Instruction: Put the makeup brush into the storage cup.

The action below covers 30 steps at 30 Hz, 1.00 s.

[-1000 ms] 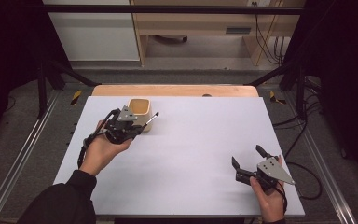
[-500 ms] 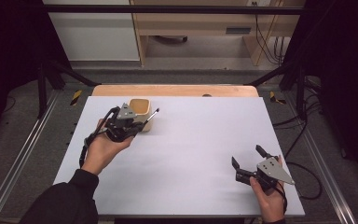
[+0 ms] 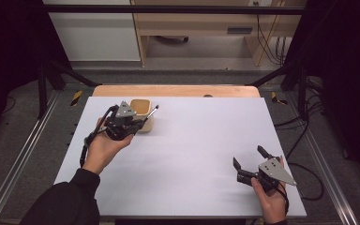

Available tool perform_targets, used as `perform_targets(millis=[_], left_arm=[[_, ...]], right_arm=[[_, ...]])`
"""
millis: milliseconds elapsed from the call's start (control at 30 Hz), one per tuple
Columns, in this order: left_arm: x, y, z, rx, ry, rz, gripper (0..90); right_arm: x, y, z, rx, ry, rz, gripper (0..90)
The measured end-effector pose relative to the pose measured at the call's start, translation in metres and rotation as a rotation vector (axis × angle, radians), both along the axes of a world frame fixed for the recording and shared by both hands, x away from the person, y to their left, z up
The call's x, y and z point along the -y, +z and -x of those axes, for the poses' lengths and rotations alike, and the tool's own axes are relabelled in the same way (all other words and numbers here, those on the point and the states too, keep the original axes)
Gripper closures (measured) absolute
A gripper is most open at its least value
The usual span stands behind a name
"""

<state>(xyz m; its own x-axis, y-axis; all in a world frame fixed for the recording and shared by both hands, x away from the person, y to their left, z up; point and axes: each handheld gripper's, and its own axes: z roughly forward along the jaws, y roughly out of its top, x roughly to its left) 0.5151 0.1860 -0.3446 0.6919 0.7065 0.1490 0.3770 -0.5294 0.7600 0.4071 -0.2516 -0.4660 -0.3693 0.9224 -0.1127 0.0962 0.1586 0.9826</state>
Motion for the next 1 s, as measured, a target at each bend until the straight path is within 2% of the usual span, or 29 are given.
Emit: perform_targets(millis=[100, 167, 233, 267, 300, 533, 633, 700, 733, 833, 867, 933, 1000], left_arm=[[-0.0019, 0.0022, -0.0001, 0.003, -0.008, -0.020, 84.1], [-0.0002, 0.0010, 0.0001, 0.007, 0.002, 0.006, 84.1], [-0.0015, 0.0015, -0.0004, 0.005, -0.007, -0.017, 84.2], [-0.0014, 0.0013, -0.0004, 0.007, -0.008, -0.014, 84.1], [0.0001, 0.0000, -0.0002, 0.011, -0.002, 0.010, 84.1], [0.0009, -0.0011, 0.0003, 0.012, -0.011, 0.014, 84.1], [0.0002, 0.0000, -0.0004, 0.022, -0.005, 0.020, 84.1], [-0.0012, 0.0014, -0.0014, 0.027, -0.006, 0.009, 84.1], [-0.0003, 0.0009, -0.0016, 0.034, 0.005, 0.033, 84.1], [-0.0020, 0.0031, -0.0032, 0.047, 0.007, 0.036, 84.1], [-0.0012, 0.0029, -0.0033, 0.053, 0.014, 0.064, 84.1], [-0.0026, 0.0047, -0.0043, 0.064, 0.012, 0.049, 84.1], [-0.0029, 0.0059, -0.0053, 0.077, 0.019, 0.056, 84.1]], right_arm=[[0.0000, 0.0001, 0.0002, 0.000, 0.000, -0.001, 4.6], [0.0000, 0.0001, 0.0000, 0.001, 0.000, 0.000, 4.6], [0.0000, 0.0000, 0.0000, 0.001, 0.000, 0.000, 4.6], [0.0000, 0.0000, 0.0000, 0.001, 0.000, 0.000, 4.6], [-0.0001, 0.0000, 0.0000, 0.001, 0.000, 0.000, 4.6], [0.0000, 0.0000, 0.0000, 0.001, 0.000, 0.000, 4.6], [-0.0001, 0.0000, 0.0000, 0.001, 0.000, 0.000, 4.6], [-0.0001, 0.0000, 0.0001, 0.001, 0.000, 0.000, 4.6], [-0.0001, 0.0001, 0.0001, 0.002, 0.000, -0.001, 4.6], [-0.0001, 0.0001, 0.0002, 0.003, -0.001, -0.001, 4.6], [-0.0001, 0.0001, 0.0003, 0.003, -0.001, -0.001, 4.6], [-0.0001, -0.0001, 0.0001, 0.002, -0.001, -0.001, 4.5], [-0.0001, -0.0003, 0.0000, 0.000, 0.001, -0.003, 4.5]])
